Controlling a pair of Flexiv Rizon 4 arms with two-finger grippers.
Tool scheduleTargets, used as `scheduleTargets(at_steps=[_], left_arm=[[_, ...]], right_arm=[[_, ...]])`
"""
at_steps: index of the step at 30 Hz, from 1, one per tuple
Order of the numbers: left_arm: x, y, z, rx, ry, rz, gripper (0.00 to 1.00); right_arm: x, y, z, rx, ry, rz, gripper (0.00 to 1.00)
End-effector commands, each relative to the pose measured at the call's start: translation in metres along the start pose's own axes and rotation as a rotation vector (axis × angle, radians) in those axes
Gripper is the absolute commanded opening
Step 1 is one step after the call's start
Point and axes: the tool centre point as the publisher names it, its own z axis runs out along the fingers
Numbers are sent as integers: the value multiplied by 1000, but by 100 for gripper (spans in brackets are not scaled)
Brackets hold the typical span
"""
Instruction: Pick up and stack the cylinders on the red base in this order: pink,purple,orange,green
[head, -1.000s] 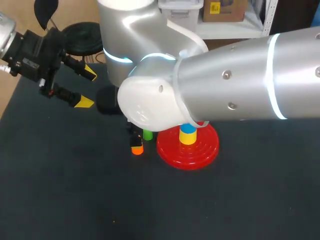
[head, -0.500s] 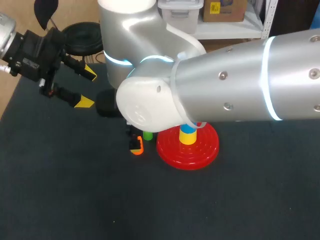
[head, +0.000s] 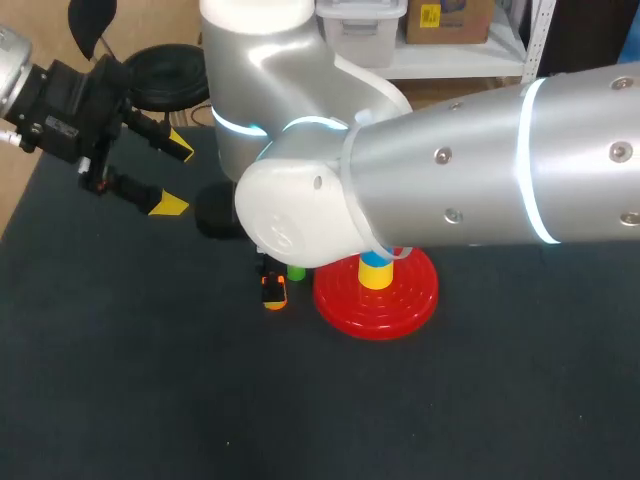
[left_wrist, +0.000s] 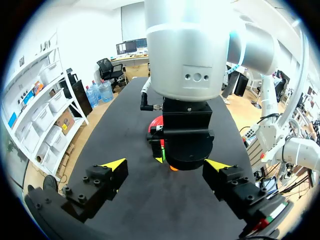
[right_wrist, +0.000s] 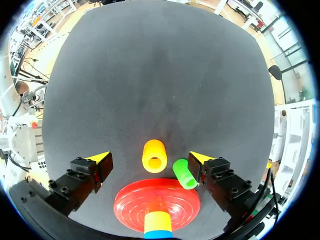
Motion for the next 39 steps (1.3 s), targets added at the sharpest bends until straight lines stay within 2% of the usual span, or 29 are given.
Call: scheduleTargets(at_steps=[1, 21, 39], left_arm=[[0, -1, 0, -3, 0, 0, 100], [0, -1, 0, -3, 0, 0, 100], [0, -1, 0, -3, 0, 0, 100]], right_arm=[[1, -1, 3, 0, -1, 0, 100], [2, 1, 22, -7, -7, 5, 100], [2, 0, 24, -3, -9, 10, 100]])
